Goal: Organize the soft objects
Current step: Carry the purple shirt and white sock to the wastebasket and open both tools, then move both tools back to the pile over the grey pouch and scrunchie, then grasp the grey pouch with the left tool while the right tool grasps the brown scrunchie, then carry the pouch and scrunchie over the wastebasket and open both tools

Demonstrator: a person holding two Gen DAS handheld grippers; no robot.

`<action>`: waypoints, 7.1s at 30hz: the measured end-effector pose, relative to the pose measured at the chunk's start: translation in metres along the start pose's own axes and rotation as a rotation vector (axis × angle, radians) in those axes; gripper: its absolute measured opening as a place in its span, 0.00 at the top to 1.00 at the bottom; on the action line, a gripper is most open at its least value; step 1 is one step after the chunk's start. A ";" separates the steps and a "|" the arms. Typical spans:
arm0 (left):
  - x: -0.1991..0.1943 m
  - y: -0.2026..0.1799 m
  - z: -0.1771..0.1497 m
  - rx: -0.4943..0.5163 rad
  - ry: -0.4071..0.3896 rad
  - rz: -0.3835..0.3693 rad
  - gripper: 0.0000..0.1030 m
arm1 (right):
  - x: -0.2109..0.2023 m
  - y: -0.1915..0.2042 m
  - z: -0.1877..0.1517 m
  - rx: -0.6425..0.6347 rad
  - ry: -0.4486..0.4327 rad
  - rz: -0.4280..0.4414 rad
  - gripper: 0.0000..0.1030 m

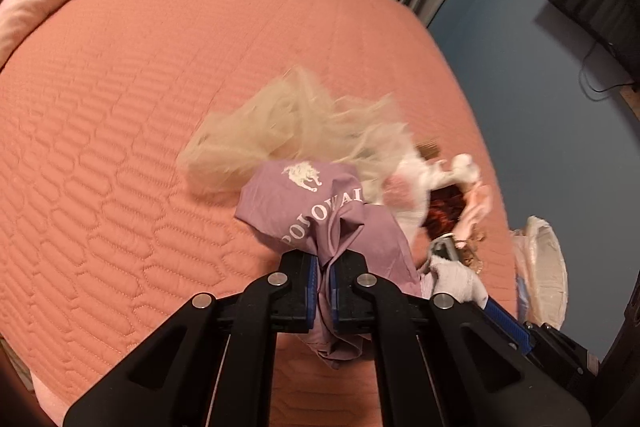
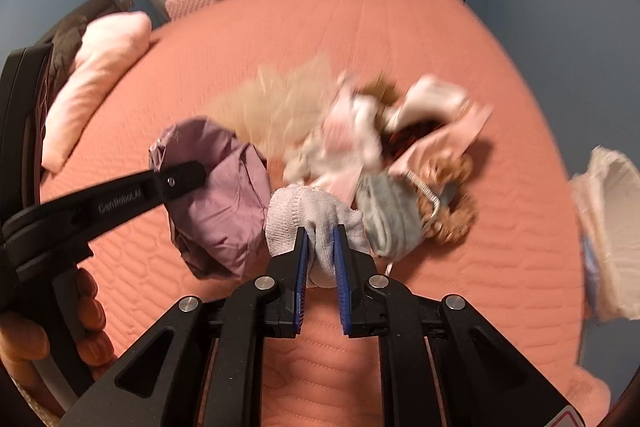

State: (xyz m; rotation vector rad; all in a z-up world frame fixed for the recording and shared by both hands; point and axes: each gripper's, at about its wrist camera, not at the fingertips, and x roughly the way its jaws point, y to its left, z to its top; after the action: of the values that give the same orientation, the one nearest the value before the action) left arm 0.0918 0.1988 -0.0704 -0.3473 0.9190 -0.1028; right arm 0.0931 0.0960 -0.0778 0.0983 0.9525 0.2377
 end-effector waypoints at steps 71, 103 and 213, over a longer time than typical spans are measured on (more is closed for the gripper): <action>-0.020 -0.294 0.009 0.385 -0.131 -0.262 0.31 | -0.213 -0.249 0.009 0.363 -0.399 -0.303 0.54; 0.017 -0.114 -0.014 0.133 0.004 -0.041 0.16 | -0.162 -0.173 -0.002 0.280 -0.297 -0.237 0.39; -0.017 -0.323 0.012 0.433 -0.065 -0.370 0.44 | -0.227 -0.293 0.038 0.382 -0.425 -0.277 0.62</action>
State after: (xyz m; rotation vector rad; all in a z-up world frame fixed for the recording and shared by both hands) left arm 0.1104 -0.0977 0.0583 -0.1125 0.7363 -0.6179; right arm 0.0441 -0.2430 0.0694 0.3506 0.5677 -0.2187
